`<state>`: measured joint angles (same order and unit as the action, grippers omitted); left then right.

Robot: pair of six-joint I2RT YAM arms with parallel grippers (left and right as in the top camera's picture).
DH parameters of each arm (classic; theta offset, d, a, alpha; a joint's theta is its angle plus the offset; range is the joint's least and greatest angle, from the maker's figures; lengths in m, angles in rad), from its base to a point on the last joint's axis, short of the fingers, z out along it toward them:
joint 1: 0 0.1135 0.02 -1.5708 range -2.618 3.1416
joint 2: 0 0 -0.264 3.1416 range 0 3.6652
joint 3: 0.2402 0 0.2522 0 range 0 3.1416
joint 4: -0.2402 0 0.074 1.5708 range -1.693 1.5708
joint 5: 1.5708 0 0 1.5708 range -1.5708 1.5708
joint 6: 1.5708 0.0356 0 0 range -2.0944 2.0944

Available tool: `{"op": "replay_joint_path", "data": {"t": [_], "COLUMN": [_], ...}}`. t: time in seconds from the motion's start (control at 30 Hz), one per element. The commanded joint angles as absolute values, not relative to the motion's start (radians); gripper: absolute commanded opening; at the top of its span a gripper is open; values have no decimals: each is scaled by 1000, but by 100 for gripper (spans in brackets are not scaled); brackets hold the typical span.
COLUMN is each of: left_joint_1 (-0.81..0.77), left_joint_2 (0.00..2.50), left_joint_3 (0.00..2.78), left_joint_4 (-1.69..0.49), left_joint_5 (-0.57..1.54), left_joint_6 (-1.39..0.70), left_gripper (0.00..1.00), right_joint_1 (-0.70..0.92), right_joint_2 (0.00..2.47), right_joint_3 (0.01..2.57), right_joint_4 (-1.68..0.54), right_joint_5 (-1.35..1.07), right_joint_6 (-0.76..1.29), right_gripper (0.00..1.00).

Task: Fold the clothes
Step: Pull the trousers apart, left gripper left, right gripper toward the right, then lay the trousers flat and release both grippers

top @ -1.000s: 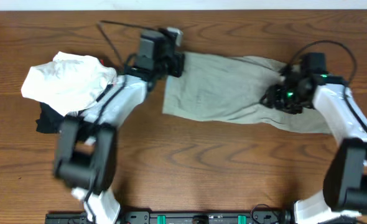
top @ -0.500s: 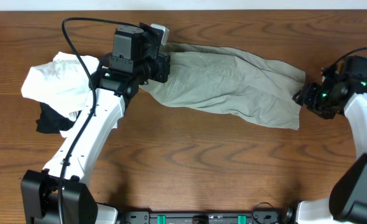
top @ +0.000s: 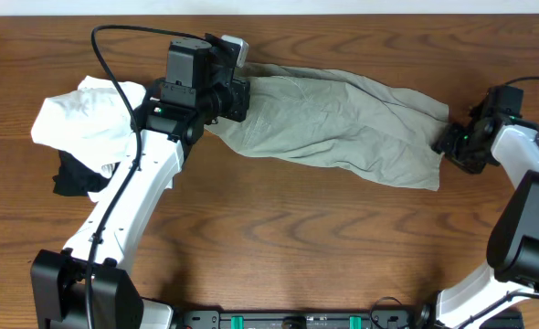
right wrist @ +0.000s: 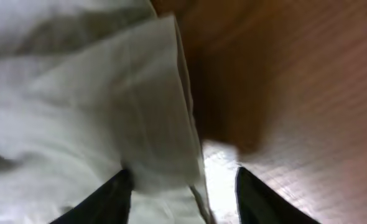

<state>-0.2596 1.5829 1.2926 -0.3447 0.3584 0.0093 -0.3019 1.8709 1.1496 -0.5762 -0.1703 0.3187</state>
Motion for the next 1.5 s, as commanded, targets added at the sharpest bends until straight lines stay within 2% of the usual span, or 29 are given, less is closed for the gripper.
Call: {"op": "replay_joint_path", "data": {"t": [0.0, 0.17, 0.23, 0.3, 0.4, 0.6, 0.8, 1.17, 1.47], "left_joint_1": [-258, -258, -258, -258, -258, -258, -258, -258, -258], "left_joint_2": [1582, 1582, 1582, 1582, 1582, 1571, 1485, 1328, 1319], "left_joint_3": [1298, 1298, 1298, 1298, 1298, 1298, 1298, 1298, 1298], "left_joint_4": [-347, -347, -347, -348, -347, -348, -384, -759, -1022], "left_joint_5": [345, 345, 337, 316, 311, 310, 293, 294, 293], "left_joint_6": [30, 30, 30, 30, 30, 31, 34, 1, -1], "left_gripper": [7, 7, 7, 7, 7, 7, 7, 7, 7], "right_joint_1": [-308, -308, -308, -308, -308, -351, -426, -446, -446], "right_joint_2": [1878, 1879, 1880, 1882, 1879, 1791, 1591, 1340, 1304], "right_joint_3": [1149, 1148, 1148, 1148, 1149, 1168, 1176, 1176, 1176], "right_joint_4": [-563, -559, -555, -553, -556, -557, -597, -936, -1228], "right_joint_5": [-218, -206, -206, -207, -230, -321, -424, -419, -361], "right_joint_6": [344, 344, 344, 344, 344, 351, 340, 249, 183], "right_gripper": [47, 46, 43, 30, 2, 1, 1, 1, 1]}}
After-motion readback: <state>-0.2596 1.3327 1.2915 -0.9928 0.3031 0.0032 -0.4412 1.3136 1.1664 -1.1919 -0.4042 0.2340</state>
